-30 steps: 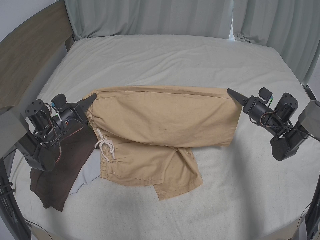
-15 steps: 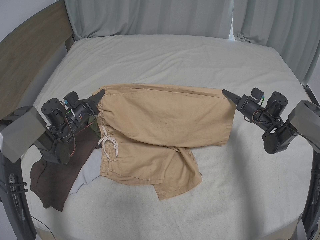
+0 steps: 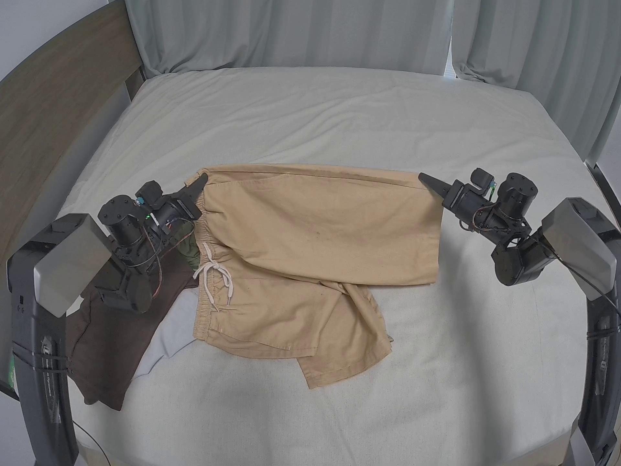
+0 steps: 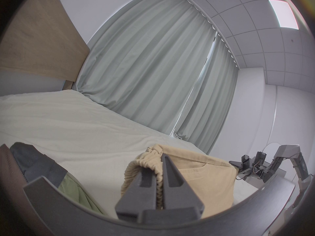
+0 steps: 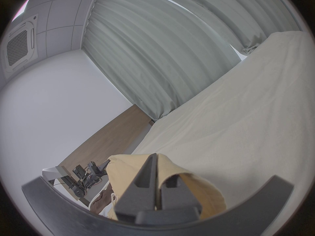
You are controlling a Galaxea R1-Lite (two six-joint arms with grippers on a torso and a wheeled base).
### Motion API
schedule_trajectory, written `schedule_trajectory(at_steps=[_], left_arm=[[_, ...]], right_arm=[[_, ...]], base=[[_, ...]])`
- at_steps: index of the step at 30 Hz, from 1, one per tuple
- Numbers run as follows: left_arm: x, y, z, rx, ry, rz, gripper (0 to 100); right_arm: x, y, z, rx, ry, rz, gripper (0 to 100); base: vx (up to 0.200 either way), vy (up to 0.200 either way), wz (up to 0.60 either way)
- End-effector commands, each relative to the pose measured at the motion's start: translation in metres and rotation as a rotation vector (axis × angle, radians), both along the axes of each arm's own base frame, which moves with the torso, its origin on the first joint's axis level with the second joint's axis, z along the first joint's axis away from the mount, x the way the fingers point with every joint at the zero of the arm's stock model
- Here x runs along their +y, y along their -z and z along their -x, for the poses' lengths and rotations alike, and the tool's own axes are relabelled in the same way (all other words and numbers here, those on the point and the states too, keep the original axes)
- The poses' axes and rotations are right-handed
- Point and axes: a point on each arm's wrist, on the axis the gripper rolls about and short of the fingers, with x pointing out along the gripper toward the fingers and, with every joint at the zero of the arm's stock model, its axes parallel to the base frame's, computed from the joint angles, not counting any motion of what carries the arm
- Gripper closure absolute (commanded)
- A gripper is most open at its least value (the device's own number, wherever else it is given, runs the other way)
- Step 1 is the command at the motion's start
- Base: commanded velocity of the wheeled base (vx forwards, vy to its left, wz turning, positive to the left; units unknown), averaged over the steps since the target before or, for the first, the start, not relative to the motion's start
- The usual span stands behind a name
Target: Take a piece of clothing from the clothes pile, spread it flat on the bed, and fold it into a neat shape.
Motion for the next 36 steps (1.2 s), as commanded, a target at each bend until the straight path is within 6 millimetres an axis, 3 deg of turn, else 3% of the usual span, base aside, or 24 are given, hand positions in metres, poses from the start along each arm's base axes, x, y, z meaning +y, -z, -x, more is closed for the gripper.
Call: schedule_trajectory(at_steps=[1, 17, 36], left_arm=[[0.002, 0.014, -0.012, 0.014, -0.01, 0.032, 100], [0.002, 0.018, -0.02, 0.024, 0.001, 0.085, 100], [0.002, 0.019, -0.026, 0.033, 0.01, 0.084, 100]], right_arm=[[0.001, 0.01, -0.016, -0.002, 0.003, -0.001, 100], [0.003, 0.017, -0.047, -0.002, 0.005, -0.001, 100], [0.008, 0.009, -0.059, -0.025, -0.001, -0.001, 100]], base=[[0.0, 0.0, 0.0], [0.0, 0.0, 0.0], [0.0, 0.0, 0.0]])
